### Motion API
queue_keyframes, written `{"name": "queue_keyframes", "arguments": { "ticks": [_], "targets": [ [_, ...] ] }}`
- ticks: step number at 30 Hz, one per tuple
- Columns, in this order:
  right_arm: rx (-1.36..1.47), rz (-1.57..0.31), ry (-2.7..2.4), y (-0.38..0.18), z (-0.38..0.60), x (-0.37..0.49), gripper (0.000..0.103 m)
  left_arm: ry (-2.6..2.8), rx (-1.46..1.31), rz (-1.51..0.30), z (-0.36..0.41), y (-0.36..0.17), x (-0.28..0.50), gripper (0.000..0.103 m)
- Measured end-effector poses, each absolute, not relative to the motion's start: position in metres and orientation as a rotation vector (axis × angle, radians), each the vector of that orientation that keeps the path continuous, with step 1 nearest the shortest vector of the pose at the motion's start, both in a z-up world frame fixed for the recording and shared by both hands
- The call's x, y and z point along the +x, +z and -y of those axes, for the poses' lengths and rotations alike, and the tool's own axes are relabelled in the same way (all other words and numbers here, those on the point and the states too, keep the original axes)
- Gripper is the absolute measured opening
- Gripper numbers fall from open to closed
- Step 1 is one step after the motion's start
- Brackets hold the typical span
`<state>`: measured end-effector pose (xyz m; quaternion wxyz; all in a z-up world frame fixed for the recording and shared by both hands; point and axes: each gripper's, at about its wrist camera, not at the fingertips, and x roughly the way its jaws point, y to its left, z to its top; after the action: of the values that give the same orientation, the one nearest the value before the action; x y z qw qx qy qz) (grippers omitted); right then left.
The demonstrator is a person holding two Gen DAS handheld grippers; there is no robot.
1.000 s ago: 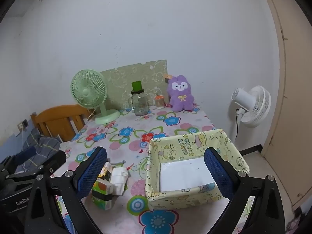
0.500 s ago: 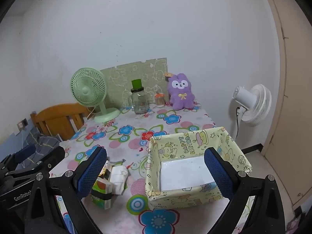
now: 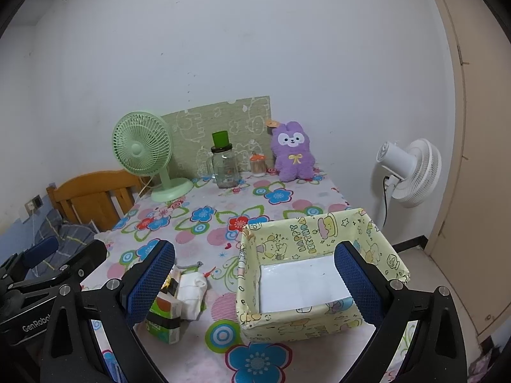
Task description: Organize soft objects
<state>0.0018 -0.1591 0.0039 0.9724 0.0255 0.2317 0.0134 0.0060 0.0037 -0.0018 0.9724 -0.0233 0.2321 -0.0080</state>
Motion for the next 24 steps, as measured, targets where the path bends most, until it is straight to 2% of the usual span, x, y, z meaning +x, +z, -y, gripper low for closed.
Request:
{"name": "queue_keyframes", "arguments": {
  "ticks": [24],
  "targets": [
    [0.042, -0.466, 0.028, 0.0067, 0.1557, 0.0013, 0.101, -0.017, -0.047, -0.462, -0.0078, -0.0010, 0.0058, 0.100]
  ]
}}
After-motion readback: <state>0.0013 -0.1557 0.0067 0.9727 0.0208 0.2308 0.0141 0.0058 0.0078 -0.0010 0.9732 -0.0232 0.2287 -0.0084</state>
